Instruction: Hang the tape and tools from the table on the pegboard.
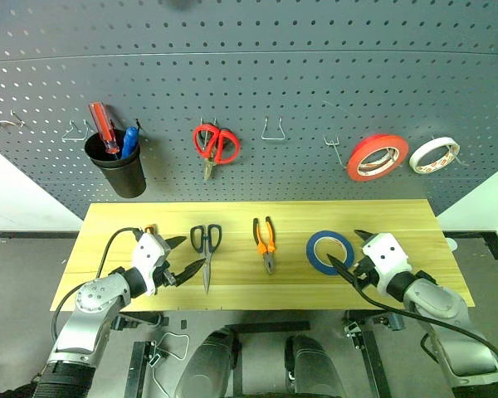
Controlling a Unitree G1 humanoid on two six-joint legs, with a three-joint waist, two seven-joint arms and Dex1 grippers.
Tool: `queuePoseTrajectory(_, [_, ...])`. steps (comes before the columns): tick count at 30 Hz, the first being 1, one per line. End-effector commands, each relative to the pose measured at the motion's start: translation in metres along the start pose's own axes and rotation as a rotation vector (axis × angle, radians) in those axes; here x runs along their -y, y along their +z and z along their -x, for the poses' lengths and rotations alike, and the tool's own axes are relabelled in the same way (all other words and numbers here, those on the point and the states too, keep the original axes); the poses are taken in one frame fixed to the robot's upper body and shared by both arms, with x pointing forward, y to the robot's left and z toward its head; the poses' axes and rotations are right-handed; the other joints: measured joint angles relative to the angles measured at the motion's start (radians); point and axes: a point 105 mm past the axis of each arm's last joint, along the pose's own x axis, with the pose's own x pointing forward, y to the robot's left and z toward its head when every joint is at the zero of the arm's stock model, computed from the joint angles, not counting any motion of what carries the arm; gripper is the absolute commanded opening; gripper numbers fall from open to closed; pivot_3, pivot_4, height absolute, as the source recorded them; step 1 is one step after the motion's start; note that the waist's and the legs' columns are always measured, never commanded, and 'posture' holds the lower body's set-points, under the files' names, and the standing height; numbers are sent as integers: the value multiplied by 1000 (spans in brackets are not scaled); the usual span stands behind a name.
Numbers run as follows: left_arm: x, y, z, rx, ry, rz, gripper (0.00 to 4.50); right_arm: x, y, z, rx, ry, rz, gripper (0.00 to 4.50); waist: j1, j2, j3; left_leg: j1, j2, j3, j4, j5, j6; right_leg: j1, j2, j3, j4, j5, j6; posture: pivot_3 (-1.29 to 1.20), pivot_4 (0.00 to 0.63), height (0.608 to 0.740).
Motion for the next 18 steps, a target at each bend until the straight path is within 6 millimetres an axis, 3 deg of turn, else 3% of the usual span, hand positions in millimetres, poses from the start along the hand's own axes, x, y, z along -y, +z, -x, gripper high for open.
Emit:
queuePoseTrajectory(1, [-4, 8, 0, 23, -6, -10, 3935, 5, 10, 4, 34, -34, -1, 4500, 0, 0, 0, 0, 0, 0, 0, 0, 0, 0, 0, 0, 0, 0, 0, 73, 213, 710])
queuePoseTrajectory(15, [-2, 12, -4, 31, -48, -18, 3935, 0, 13, 3, 42, -22, -27, 4500, -2, 0, 1, 0, 0, 0, 0, 0, 0, 0, 0, 0, 0, 0, 0, 76, 216, 710])
queuePoseTrajectory(18, [0, 17, -10, 33, -74, -53, 3935, 9, 18, -2, 62, -100, -63, 4500, -1, 0, 7, 0, 0, 0, 0, 0, 0, 0, 0, 0, 0, 0, 0, 82, 224, 710])
